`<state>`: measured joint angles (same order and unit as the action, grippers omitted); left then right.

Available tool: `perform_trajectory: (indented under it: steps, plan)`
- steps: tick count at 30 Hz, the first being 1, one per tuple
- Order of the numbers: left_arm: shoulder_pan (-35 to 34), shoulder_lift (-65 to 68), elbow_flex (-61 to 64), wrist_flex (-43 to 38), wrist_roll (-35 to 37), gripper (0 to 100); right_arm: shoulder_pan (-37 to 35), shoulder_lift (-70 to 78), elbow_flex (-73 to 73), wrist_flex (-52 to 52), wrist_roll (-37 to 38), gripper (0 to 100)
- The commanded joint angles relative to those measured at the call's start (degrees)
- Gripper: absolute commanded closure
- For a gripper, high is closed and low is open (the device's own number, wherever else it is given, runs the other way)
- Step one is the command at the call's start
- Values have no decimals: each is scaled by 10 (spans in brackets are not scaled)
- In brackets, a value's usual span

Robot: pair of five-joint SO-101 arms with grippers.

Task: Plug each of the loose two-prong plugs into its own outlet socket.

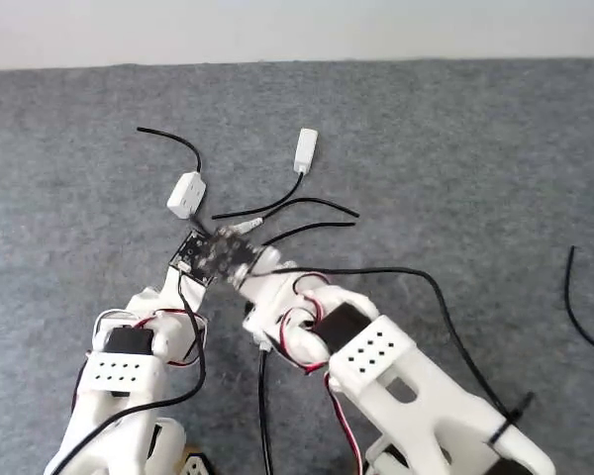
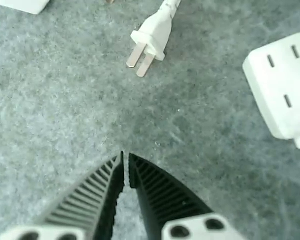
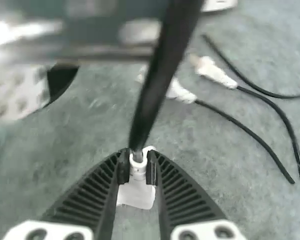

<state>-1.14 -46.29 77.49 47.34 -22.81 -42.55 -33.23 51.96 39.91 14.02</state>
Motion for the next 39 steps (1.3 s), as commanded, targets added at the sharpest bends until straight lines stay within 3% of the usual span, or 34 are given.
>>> perform_trajectory:
  steps: [1,6,11,14,17,19,27,34,39]
  plan:
    - [1,-11,-6,4,-6,986,19,1,-42,-24,-44,990]
    - [-1,-11,-7,4,-6,986,17,0,-43,-28,-57,990]
    - [-4,-12,-7,-6,-2,986,42,1,-47,-28,-164,990]
    - [-47,-12,-7,-40,55,986,60,7,-44,-36,-229,990]
    - [-79,-10,-6,-73,120,986,63,2,-21,-70,-249,990]
    - [-79,-7,-7,-71,121,986,51,0,-11,-76,-241,991]
    - [-67,-6,-10,-48,103,986,7,-103,-8,16,-88,991]
    - [-8,-5,-15,11,4,986,-58,-215,36,82,33,991]
    - [6,-5,-15,11,0,985,-68,-225,52,77,42,991]
